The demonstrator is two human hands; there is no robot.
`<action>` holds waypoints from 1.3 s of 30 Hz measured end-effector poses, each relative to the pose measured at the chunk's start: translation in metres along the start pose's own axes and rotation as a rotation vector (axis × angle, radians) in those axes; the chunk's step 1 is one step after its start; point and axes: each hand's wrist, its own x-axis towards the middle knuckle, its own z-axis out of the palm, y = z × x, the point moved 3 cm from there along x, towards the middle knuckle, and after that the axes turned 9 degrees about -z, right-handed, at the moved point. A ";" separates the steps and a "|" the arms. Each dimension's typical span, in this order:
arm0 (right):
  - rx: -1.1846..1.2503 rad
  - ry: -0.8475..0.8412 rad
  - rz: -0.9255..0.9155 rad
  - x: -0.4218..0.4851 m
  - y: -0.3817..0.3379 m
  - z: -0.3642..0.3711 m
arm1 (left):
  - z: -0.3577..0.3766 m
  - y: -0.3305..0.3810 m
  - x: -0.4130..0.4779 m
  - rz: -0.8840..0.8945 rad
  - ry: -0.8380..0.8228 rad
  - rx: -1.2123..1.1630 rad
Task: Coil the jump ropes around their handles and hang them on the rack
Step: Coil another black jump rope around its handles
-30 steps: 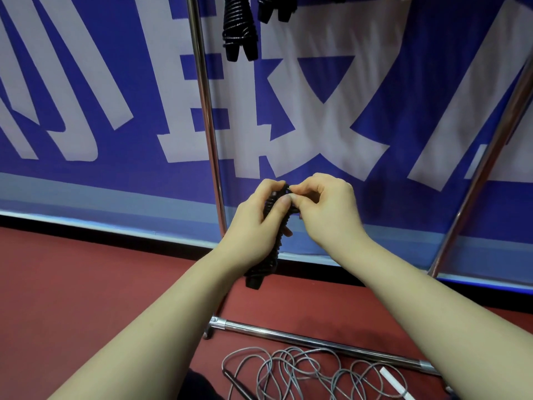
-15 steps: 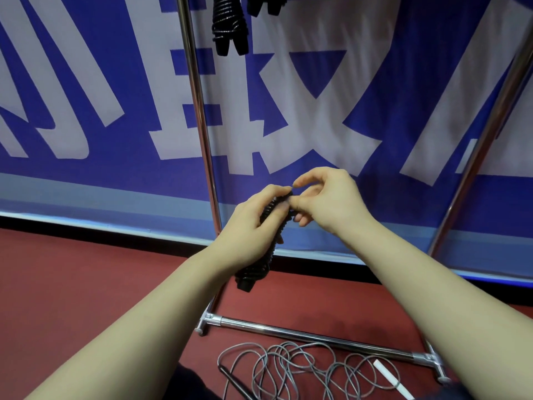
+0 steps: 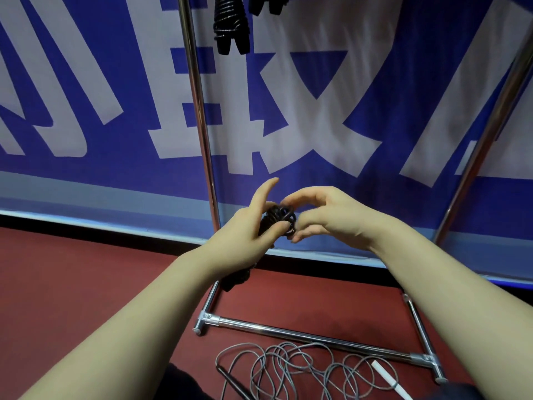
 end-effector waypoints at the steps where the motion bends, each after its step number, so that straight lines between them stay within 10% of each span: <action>1: 0.012 0.014 0.004 0.001 0.000 0.002 | 0.001 0.001 0.000 0.011 0.000 0.038; 13: -0.079 0.095 -0.009 0.007 0.005 0.012 | -0.002 -0.003 0.000 0.029 0.003 0.276; 23: -1.353 -0.118 -0.455 0.010 0.010 0.024 | -0.002 -0.014 0.003 -0.005 -0.112 0.405; 34: -1.084 0.068 -0.711 -0.003 0.016 0.019 | -0.003 -0.031 0.005 -0.133 -0.276 0.125; 39: -0.653 0.210 -0.491 0.000 0.000 0.002 | -0.010 -0.028 0.007 -0.096 -0.188 0.039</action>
